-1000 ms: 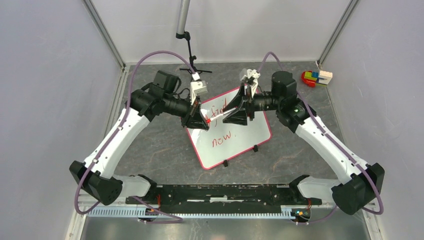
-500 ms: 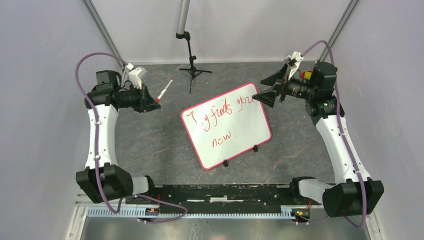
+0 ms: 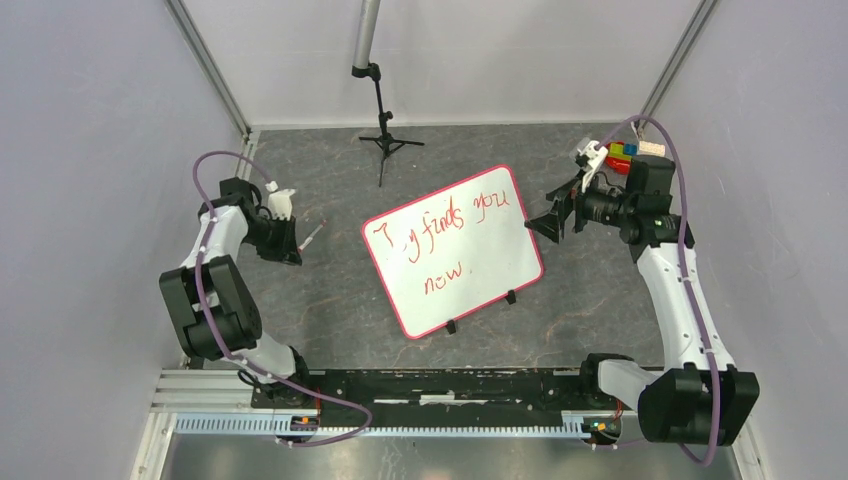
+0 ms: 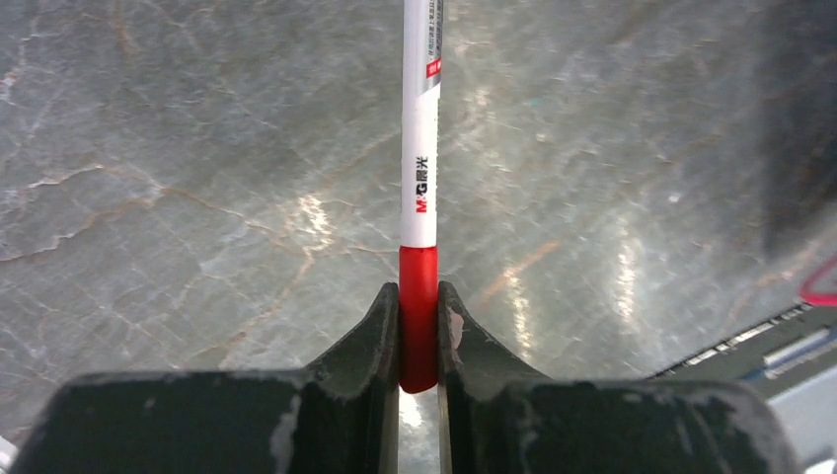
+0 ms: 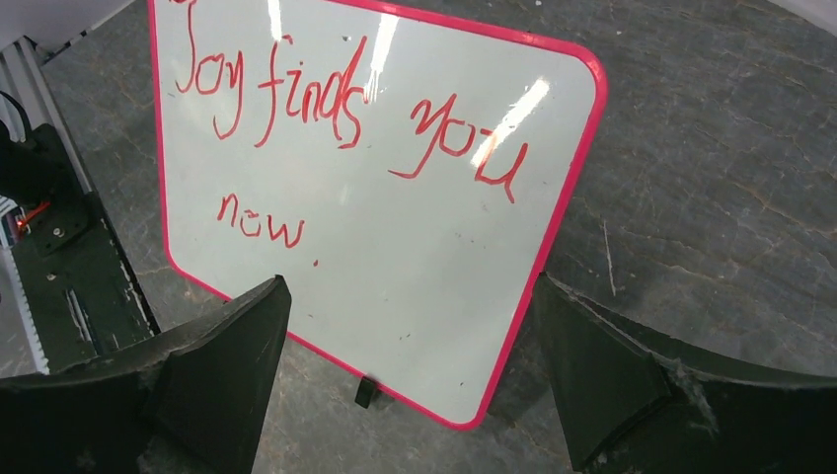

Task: Write a sentence on the whiteboard
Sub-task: Place the whiteboard marker at the center of the board.

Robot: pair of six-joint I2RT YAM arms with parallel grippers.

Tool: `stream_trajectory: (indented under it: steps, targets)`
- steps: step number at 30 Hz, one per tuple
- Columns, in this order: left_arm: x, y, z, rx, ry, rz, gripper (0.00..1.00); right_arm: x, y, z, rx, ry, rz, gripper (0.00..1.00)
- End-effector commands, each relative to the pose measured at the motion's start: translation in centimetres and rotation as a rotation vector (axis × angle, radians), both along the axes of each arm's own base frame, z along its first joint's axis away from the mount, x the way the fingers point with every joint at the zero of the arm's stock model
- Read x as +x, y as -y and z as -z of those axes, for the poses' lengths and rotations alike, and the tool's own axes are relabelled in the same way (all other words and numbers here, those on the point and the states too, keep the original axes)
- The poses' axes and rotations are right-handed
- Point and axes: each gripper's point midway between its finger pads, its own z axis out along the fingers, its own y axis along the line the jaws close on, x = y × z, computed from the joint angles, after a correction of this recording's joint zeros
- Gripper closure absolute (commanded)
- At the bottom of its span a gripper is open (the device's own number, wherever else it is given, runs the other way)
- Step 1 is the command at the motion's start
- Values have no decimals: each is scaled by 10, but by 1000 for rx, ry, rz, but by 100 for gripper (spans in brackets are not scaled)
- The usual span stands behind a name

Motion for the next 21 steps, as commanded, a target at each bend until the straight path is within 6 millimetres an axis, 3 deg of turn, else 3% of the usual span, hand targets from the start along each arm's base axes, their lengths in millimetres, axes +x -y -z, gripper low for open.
stream_trajectory:
  steps: [1, 14, 21]
  targets:
    - [25, -31, 22, 145, 53, -33, 86, -5, 8, 2, -67, 61, 16, 2]
    - [8, -43, 79, 207, -47, 19, 65, -5, 13, 7, -95, 53, 44, 2]
    - [4, -44, 88, 211, -72, 24, 60, -6, 15, 8, -100, 54, 45, 2]
